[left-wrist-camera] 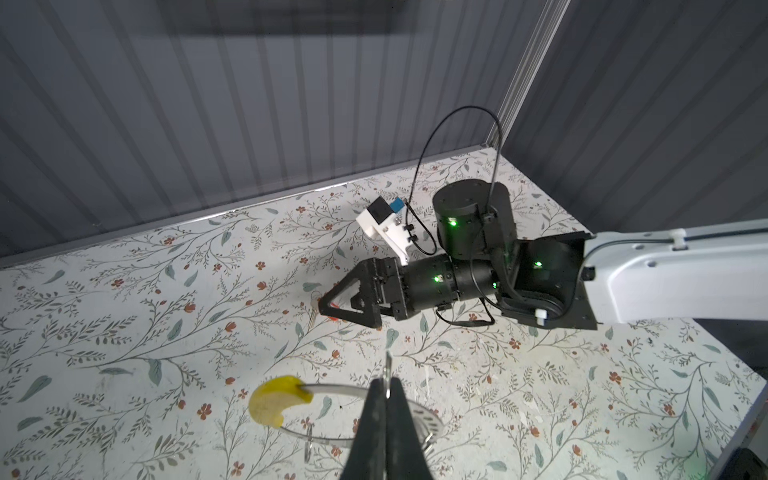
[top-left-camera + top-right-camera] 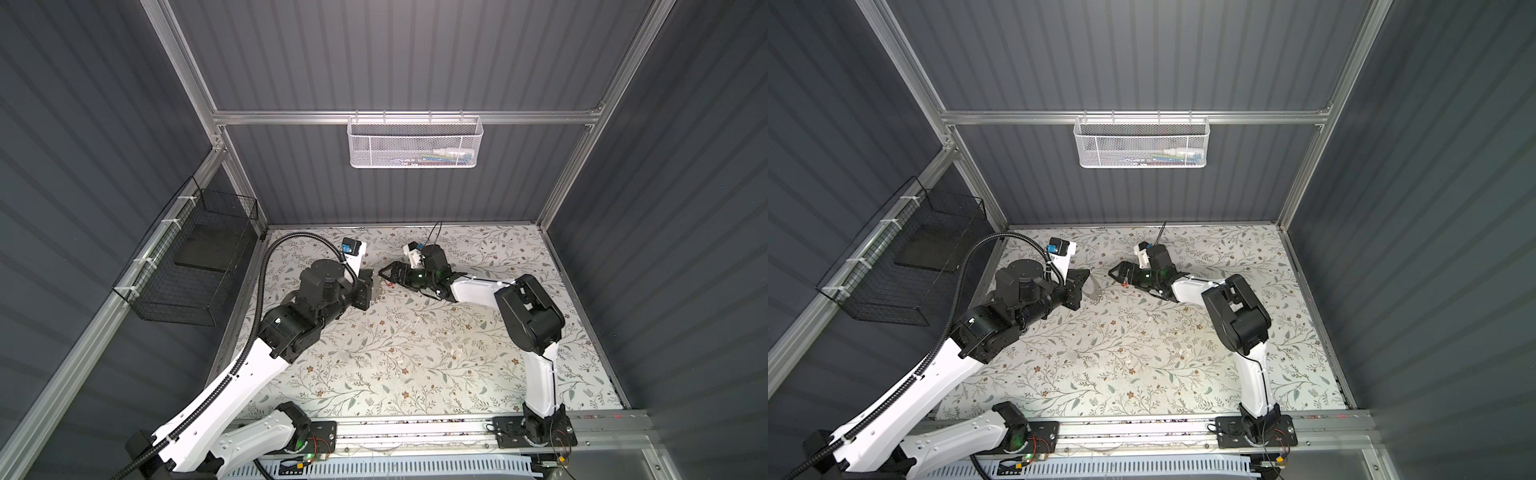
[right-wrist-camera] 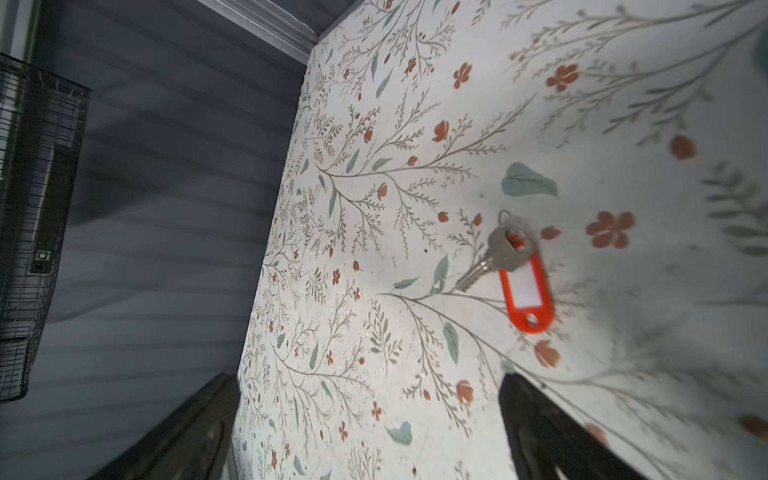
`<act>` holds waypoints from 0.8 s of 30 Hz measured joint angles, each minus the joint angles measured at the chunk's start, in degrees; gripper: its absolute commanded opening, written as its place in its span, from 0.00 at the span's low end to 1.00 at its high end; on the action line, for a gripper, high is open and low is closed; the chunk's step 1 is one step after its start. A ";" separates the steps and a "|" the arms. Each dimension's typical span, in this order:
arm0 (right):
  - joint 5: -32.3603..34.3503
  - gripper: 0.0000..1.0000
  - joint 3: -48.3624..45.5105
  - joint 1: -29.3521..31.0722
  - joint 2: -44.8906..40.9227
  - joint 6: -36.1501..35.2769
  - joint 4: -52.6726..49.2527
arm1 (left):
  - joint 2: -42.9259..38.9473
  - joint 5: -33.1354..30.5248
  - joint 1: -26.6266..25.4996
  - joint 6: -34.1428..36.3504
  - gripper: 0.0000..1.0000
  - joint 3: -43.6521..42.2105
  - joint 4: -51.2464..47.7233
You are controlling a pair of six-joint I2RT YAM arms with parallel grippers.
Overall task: Put the keys on the keyring
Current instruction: 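Move the right gripper over the red-tagged key and lower it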
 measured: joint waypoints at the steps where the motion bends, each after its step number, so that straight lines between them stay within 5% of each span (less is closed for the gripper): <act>1: 0.37 0.99 1.90 0.55 1.42 -0.02 -0.74 | 0.00 0.00 0.00 0.04 0.00 0.00 -0.22; 14: 7.56 0.99 16.96 1.57 12.35 -1.66 -11.45 | -0.09 0.02 0.00 0.66 0.00 -0.52 -1.18; 24: 9.11 0.99 19.10 2.14 12.98 -3.10 -14.64 | -0.09 0.02 0.00 1.53 0.00 -0.68 -1.31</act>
